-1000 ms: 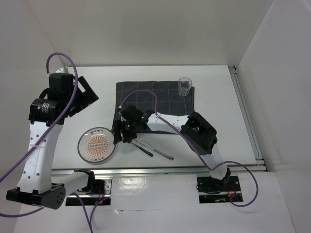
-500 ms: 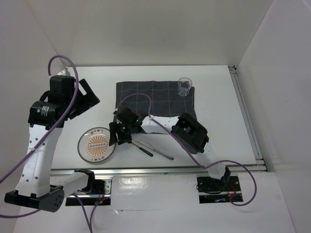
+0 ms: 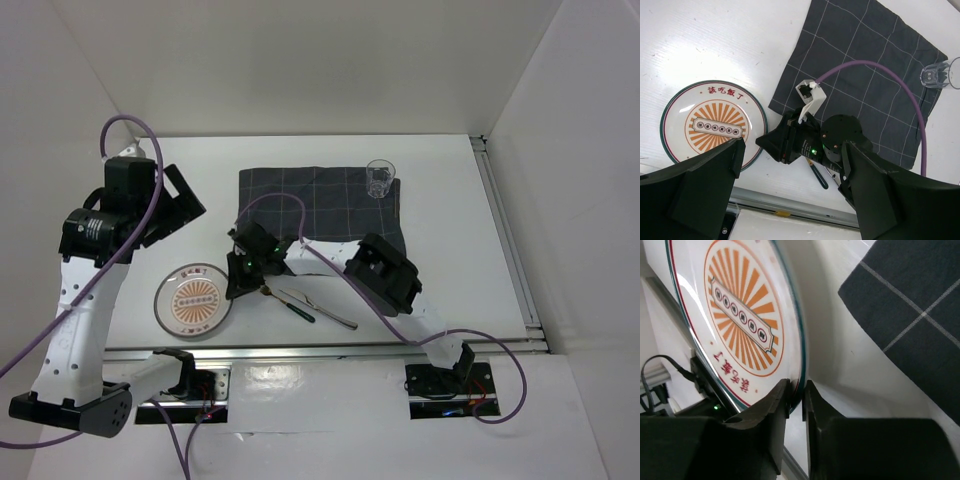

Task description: Set the dinner table for one person

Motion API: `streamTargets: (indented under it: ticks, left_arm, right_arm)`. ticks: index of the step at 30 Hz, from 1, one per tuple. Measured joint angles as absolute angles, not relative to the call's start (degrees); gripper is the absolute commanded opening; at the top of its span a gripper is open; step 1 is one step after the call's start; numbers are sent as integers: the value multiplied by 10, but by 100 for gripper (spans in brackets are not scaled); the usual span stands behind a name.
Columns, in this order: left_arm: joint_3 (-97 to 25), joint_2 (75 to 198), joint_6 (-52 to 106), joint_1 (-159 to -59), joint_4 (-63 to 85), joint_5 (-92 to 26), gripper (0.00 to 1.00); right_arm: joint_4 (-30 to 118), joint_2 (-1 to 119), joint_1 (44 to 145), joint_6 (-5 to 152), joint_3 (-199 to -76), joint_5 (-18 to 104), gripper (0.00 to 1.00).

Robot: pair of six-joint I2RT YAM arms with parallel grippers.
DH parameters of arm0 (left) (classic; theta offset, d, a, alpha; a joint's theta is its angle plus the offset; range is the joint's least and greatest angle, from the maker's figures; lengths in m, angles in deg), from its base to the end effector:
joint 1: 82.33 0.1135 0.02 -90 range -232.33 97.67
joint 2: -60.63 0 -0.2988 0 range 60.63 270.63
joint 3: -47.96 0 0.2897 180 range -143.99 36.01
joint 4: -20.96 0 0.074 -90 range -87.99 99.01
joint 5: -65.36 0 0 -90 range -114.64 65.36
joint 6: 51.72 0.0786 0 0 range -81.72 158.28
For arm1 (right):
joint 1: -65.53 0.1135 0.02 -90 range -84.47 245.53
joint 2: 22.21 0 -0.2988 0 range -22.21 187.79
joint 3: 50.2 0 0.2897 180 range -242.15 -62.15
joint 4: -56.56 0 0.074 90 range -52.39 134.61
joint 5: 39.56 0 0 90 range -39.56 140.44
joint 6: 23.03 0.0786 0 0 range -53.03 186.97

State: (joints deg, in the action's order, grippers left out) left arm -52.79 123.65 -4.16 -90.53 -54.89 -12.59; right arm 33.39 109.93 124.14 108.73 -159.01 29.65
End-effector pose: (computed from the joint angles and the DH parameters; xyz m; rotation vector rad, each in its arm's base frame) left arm 0.2322 -0.0169 0.4639 -0.7651 2.0953 -0.2509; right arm 0.2825 0.5165 0.1134 -0.5896 2.6353 1.1417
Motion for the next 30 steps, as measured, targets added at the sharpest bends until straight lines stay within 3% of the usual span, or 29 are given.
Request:
streamTargets:
  ticks: [2,3,16,24,30]
  left_arm:
    - [-527,1236,-42,-905,-550,-125,98]
    - [-527,1236,-41,-905,-550,-125,98]
    - [-544,1240,-39,-905,-544,-125,98]
    - [-575,1247,-39,-905,-535,-125,99]
    - [-566,1253,-39,-905,-522,-134,99]
  right_arm:
    - [335,1099,1241,1091,-1590,296,3]
    - [339,1099,1241,1098,-1592,291,0]
    - [329,1068,1212,1075,-1602,245,0]
    - [316,945,1090,1076,-1569,258,0]
    - [316,839,985,1089,-1474,268,0]
